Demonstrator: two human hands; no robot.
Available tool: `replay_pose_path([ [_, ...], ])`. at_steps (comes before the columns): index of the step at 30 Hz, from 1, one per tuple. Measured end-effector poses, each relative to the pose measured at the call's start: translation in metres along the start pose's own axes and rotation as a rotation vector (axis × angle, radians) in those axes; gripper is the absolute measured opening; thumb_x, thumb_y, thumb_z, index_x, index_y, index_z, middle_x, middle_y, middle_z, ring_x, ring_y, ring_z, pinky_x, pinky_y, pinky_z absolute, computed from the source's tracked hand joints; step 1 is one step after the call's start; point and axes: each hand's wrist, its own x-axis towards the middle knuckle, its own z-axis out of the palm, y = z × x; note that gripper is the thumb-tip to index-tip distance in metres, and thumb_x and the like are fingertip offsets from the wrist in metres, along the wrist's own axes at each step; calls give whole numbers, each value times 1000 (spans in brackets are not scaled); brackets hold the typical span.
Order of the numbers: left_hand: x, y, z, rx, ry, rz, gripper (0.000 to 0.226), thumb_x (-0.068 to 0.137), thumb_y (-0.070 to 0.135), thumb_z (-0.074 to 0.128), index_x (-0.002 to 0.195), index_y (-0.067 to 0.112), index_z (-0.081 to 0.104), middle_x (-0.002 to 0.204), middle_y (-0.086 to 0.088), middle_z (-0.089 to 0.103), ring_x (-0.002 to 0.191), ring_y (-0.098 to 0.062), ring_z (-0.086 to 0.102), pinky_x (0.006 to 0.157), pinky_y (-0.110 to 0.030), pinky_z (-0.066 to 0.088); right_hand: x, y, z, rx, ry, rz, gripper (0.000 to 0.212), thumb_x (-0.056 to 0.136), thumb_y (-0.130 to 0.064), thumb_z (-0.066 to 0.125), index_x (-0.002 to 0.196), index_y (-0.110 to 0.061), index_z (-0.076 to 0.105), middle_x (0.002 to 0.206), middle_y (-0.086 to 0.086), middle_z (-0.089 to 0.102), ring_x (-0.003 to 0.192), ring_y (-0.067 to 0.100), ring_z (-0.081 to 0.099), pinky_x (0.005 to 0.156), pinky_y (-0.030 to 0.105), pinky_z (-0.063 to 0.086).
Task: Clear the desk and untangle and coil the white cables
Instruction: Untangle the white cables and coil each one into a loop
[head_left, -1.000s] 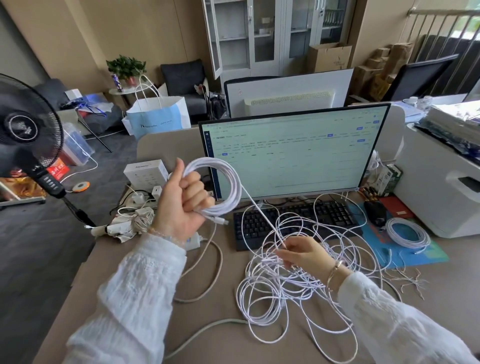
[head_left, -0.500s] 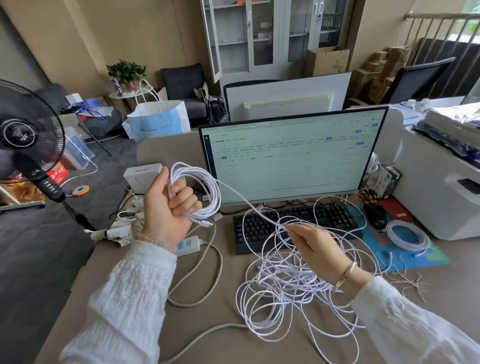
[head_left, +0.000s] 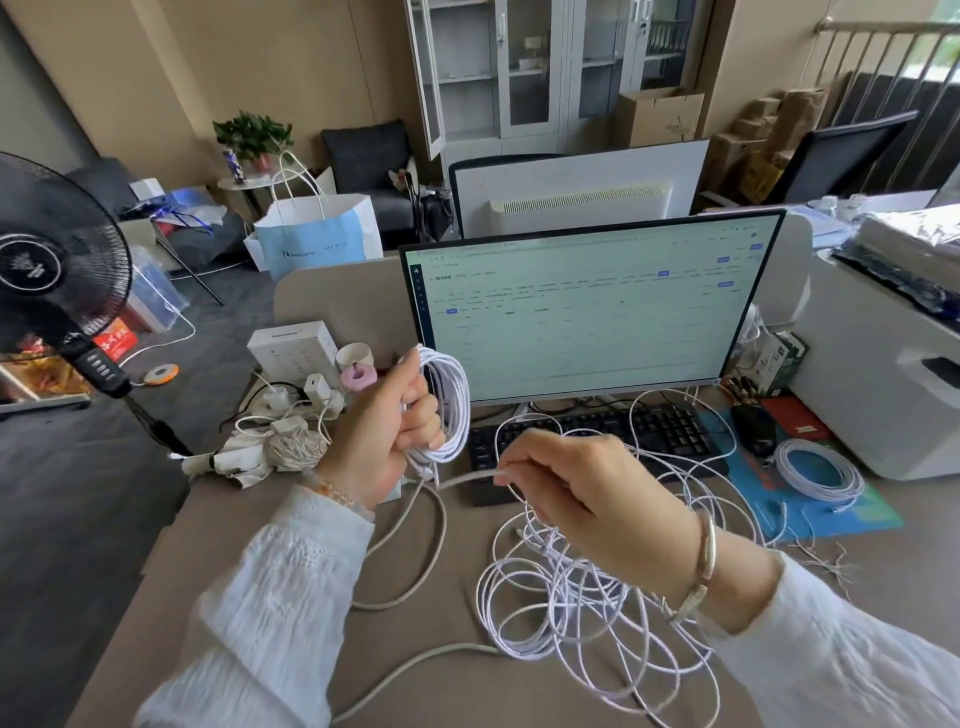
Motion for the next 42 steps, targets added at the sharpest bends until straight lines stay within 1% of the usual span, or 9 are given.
replay_pose_path([
  [5, -14, -7, 11, 129, -133, -133, 40, 93, 38, 50, 58, 18, 42, 48, -2, 41, 41, -17, 41, 50, -28, 46, 14, 8, -9, -80, 166, 44, 23, 94, -25, 47, 93, -13, 67, 55, -22, 46, 46, 3, 47, 48, 12, 34],
  [7, -18, -11, 15, 92, -196, -228, 36, 89, 37, 52, 63, 14, 43, 46, -4, 43, 36, -16, 40, 40, -22, 41, 19, 13, -11, -112, 175, 65, 22, 94, -26, 48, 92, -16, 67, 53, -21, 47, 46, 3, 45, 48, 20, 38],
  [14, -27, -26, 36, -190, -441, -511, 41, 90, 35, 53, 57, 18, 35, 44, -1, 35, 40, -14, 35, 32, -17, 31, 24, 20, -15, -53, 174, 183, 17, 96, -17, 54, 81, -22, 60, 61, -8, 60, 54, 4, 51, 56, 15, 39],
  [18, -25, -29, 34, -512, -701, -596, 36, 98, 29, 52, 70, 19, 32, 43, 4, 29, 35, -11, 28, 36, -21, 18, 18, 33, -12, 243, 36, 435, 31, 98, -31, 51, 98, -1, 59, 84, 5, 60, 70, 12, 51, 72, 32, 43],
  [20, -24, -34, 35, -564, -706, -619, 34, 98, 27, 51, 70, 15, 39, 44, 5, 29, 35, -10, 26, 36, -20, 16, 14, 34, -12, 722, -14, 655, 37, 98, -33, 50, 110, 1, 57, 83, 7, 66, 67, 19, 60, 67, 37, 53],
  [22, -24, -38, 36, -580, -685, -669, 34, 99, 29, 49, 70, 15, 40, 44, 5, 27, 35, -10, 25, 35, -20, 18, 10, 36, -16, 932, -112, 734, 34, 99, -32, 45, 110, -2, 57, 68, 5, 68, 49, 23, 62, 48, 32, 55],
  [27, -22, -42, 36, -442, -571, -684, 44, 96, 46, 45, 64, 16, 44, 41, 9, 21, 33, -7, 19, 31, -19, 23, 5, 48, -27, 985, -182, 754, 36, 91, -35, 52, 103, -2, 61, 83, 18, 67, 45, 26, 57, 45, 31, 53],
  [34, -25, -33, 48, -165, -371, -556, 42, 89, 48, 50, 60, 18, 47, 37, 12, 22, 28, 0, 18, 30, -15, 10, 0, 58, -14, 1030, -42, 722, 29, 96, -32, 51, 84, -8, 62, 65, 11, 57, 42, 23, 53, 41, 27, 46],
  [42, -16, -10, 19, -352, -314, -377, 42, 79, 40, 74, 60, 21, 42, 35, 11, 28, 32, -3, 11, 26, -15, 17, -26, 87, 11, 1016, -199, 755, 41, 94, -38, 52, 107, 1, 57, 91, 23, 65, 78, 32, 65, 78, 41, 55],
])
